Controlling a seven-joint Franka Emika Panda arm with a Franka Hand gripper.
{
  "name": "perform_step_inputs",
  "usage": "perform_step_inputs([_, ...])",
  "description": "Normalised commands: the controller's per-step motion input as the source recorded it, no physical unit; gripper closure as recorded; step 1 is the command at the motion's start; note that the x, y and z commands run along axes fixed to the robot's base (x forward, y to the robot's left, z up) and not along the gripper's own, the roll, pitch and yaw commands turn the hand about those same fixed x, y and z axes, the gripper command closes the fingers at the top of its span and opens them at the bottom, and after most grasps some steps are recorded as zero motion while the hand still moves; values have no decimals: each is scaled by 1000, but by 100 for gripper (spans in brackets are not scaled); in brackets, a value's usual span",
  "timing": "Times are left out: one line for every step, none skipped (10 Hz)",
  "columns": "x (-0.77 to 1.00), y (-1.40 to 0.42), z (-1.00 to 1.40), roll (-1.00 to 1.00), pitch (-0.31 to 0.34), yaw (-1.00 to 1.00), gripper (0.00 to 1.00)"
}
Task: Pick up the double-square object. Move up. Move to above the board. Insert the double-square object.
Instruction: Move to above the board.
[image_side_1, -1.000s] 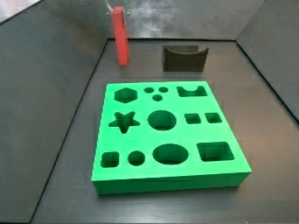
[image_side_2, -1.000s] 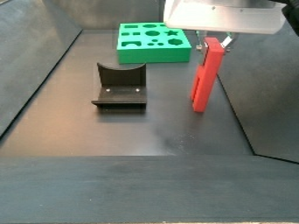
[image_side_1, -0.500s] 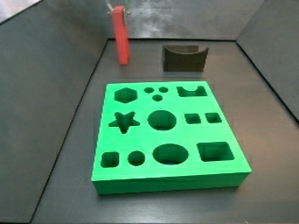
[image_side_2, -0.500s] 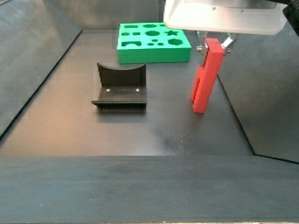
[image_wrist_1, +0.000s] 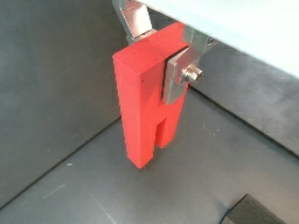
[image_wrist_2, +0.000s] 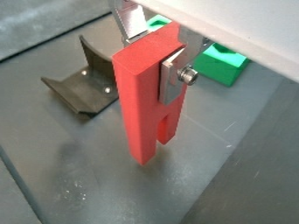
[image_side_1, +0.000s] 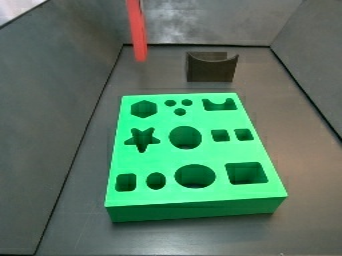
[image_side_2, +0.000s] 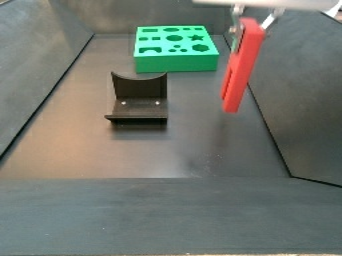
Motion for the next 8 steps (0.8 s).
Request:
perform_step_inputs([404, -414, 1000, -176, -88, -273, 100])
perform_step_inputs([434, -435, 1000, -173, -87, -267, 100])
perform_step_inputs([387, -363, 1000, -173, 26, -156, 100])
perform_step_inputs([331, -301, 1000, -165, 54, -97, 100])
perform_step_inputs([252, -237, 927, -145, 60, -68, 100])
perform_step_inputs([161, -154, 761, -122, 56, -45, 100])
perform_step_inputs([75, -78, 550, -104, 51, -18, 100])
perform_step_inputs([36, -45, 390, -96, 54, -6, 100])
